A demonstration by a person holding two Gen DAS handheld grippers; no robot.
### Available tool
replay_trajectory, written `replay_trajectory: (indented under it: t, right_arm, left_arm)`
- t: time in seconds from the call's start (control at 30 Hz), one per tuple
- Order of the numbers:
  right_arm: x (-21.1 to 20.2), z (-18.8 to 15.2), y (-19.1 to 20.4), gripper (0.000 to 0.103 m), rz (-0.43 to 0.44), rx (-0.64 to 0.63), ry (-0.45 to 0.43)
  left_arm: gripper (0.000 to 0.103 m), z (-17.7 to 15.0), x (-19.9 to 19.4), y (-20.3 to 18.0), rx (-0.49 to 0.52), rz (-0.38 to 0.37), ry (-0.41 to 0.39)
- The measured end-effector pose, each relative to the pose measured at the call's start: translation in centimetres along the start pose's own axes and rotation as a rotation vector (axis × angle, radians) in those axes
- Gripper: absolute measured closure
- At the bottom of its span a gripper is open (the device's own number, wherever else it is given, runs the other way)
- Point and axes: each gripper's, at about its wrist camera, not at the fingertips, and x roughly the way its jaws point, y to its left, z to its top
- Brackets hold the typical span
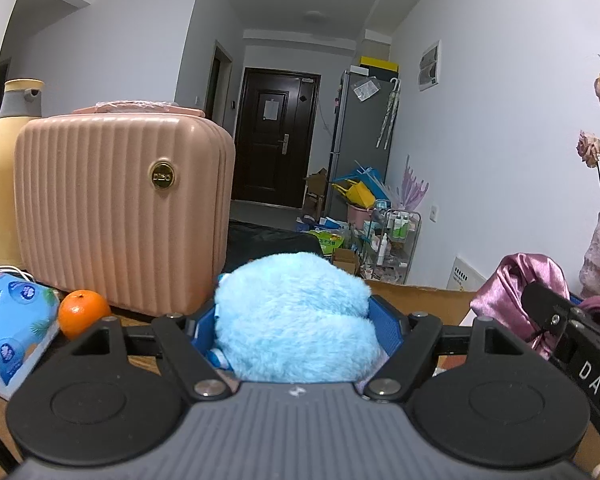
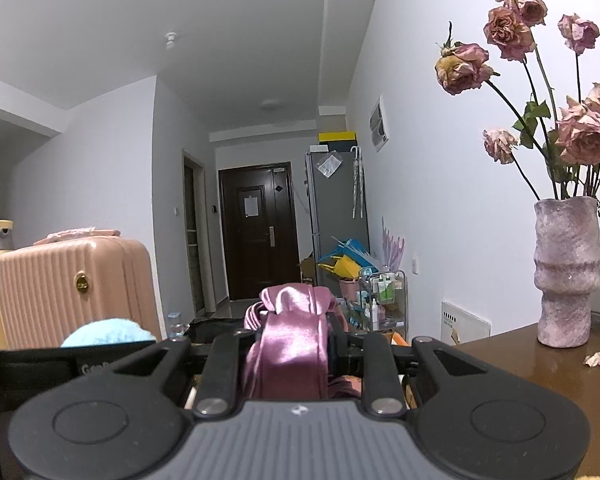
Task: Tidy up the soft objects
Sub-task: 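Carry the plush to the box with the left tool while the right carries the scrunchie, then open both tools to drop the plush and pink scrunchie into the box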
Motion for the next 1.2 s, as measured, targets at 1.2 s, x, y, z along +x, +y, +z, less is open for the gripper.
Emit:
replay_trajectory:
  t: [1.2]
  right_arm:
    - [10.5,0.8,-0.5,0.08,0.006,0.03,0.244]
  left_arm:
    - [0.026,0.7,6.9,-0.4,-0.006,0.059,0.066]
